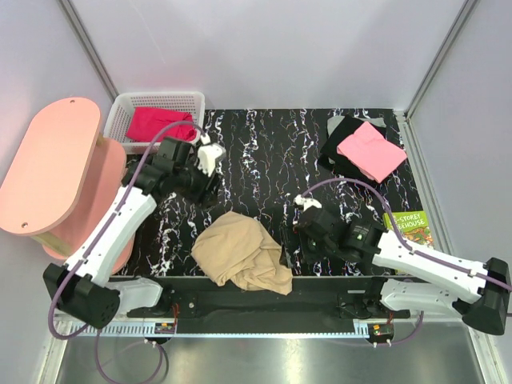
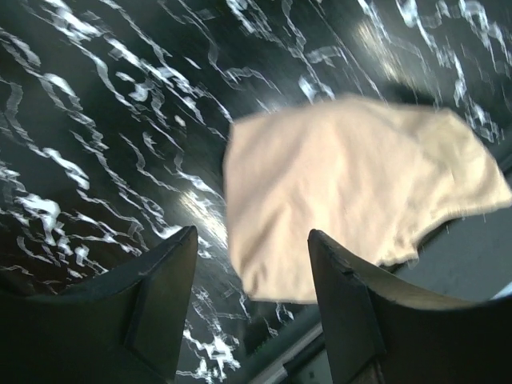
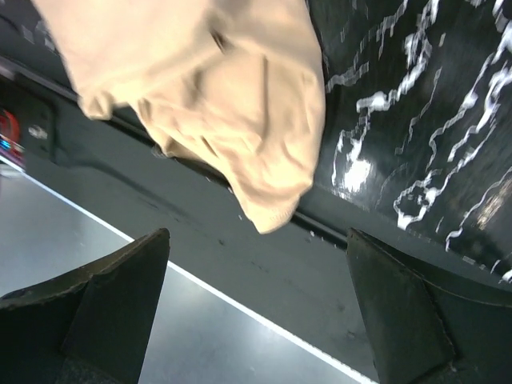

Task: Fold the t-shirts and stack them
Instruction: Flatten out the tshirt

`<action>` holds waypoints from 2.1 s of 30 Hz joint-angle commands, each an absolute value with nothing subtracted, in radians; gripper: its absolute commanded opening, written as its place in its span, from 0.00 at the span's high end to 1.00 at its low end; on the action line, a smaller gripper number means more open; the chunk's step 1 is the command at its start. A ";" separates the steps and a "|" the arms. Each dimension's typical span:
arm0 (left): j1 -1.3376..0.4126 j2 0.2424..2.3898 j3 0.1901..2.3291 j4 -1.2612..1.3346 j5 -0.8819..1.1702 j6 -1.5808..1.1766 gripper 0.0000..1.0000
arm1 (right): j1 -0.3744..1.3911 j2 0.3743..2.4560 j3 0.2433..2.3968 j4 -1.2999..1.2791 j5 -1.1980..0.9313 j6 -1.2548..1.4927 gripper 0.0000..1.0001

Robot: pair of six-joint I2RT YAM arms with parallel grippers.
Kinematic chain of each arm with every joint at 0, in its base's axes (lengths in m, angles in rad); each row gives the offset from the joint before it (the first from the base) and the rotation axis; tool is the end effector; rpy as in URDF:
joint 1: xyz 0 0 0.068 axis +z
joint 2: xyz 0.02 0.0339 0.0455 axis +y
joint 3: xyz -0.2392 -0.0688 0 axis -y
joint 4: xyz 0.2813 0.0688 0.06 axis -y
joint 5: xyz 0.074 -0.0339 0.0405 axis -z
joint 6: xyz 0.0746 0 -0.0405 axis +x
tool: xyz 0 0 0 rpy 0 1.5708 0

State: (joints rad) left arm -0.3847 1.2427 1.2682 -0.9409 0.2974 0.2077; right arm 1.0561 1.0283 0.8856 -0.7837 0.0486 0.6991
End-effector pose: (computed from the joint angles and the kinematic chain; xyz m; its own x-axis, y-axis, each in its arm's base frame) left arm 0.2802 -0.1370 0.2919 -0.6109 0.4601 -0.6443 0.6646 0.7402 -0.1016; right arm 0.1374 0.2356 0.2190 -0.8515 -0.1999 -0.4848 -0.4012 0.8436 0.3569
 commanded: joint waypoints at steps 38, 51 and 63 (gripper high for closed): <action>-0.779 1.621 1.149 -0.937 0.387 0.250 0.01 | 1.103 1.339 0.525 -0.112 -0.089 0.963 0.70; -0.853 1.733 1.144 -0.847 0.273 0.222 0.32 | 1.109 1.308 0.532 -0.114 -0.089 0.973 0.84; -0.713 1.626 1.285 -0.928 0.150 0.270 1.00 | 1.111 1.259 0.616 -0.207 -0.054 0.919 0.98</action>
